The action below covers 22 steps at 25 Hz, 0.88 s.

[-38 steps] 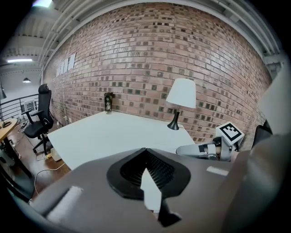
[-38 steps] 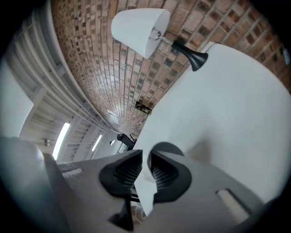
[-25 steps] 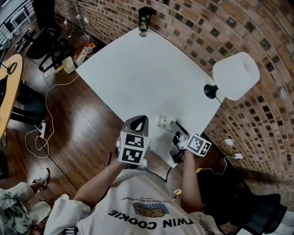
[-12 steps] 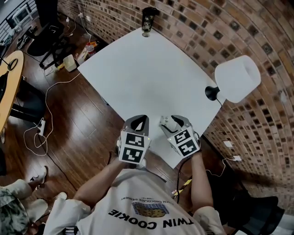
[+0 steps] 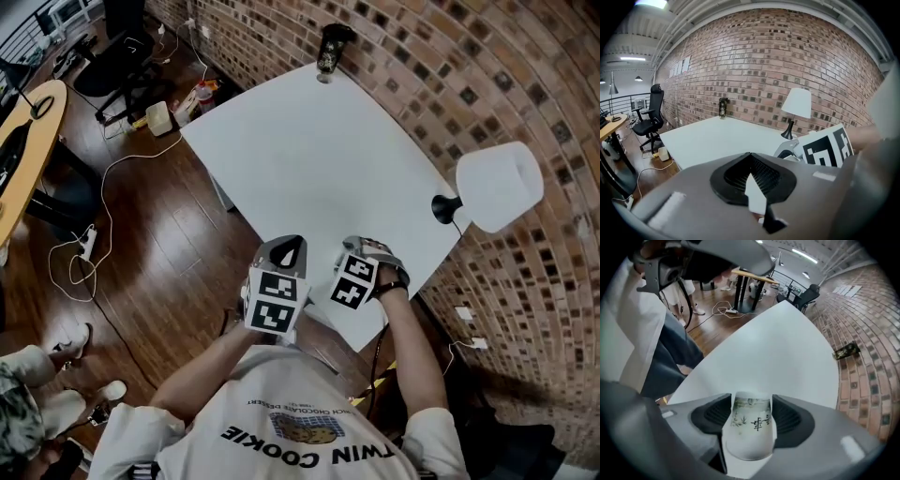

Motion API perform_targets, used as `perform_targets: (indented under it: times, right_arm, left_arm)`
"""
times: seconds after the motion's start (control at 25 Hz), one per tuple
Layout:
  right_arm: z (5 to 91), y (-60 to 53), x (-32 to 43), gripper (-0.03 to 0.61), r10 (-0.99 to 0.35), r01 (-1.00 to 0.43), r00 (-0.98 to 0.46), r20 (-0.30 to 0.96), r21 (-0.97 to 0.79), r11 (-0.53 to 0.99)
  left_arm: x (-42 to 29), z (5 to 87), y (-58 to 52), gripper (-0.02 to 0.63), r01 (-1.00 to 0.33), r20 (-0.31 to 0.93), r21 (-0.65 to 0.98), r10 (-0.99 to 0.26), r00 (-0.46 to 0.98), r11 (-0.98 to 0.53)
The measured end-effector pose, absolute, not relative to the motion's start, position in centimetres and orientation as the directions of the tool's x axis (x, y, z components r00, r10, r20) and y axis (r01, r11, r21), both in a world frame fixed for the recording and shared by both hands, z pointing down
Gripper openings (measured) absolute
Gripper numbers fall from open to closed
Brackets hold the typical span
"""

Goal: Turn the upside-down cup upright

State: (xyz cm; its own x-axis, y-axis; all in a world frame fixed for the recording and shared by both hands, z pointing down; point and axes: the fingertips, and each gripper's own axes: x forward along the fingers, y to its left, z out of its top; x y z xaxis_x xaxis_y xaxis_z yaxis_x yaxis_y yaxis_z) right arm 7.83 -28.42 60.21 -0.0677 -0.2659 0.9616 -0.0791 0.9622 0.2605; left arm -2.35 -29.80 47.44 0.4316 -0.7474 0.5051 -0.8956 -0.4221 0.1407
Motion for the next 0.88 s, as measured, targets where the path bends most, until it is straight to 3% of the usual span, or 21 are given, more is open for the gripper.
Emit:
perform_targets:
  times: [0.16,0.32,0.56,0.88]
  right_arm:
    - [60.8,-28.7,7.7,0.261,-0.265,-0.041,-0.041,0.963,0.263,0.964]
    - [59.3,-29.1,7.2,0.261,-0.303,-0.122,-0.112,0.946,0.289,0.949]
    - [55.0,-31.2,6.5,0.26,-0.408,-0.519,-0.457,0.79,0.135,0.844]
    - [53.3,-32.7,9.5,0.259,-0.686,-0.814,-0.541,0.486,-0.101,0.571]
  left_arm:
    - [-3.1,47.4,-29.7,0.005,-0.9,0.503,0.137,-0.754,0.423,-0.413]
    - [-3.3,47.6,-29.4,0.005,-0.899,0.512,0.139,-0.747,0.423,-0.414]
    - [-2.5,47.6,-29.6,0.005,-0.891,0.508,0.146,-0.74,0.441,-0.43]
    - [-0.3,47.5,-29.5,0.005,-0.873,0.513,0.141,-0.72,0.467,-0.466]
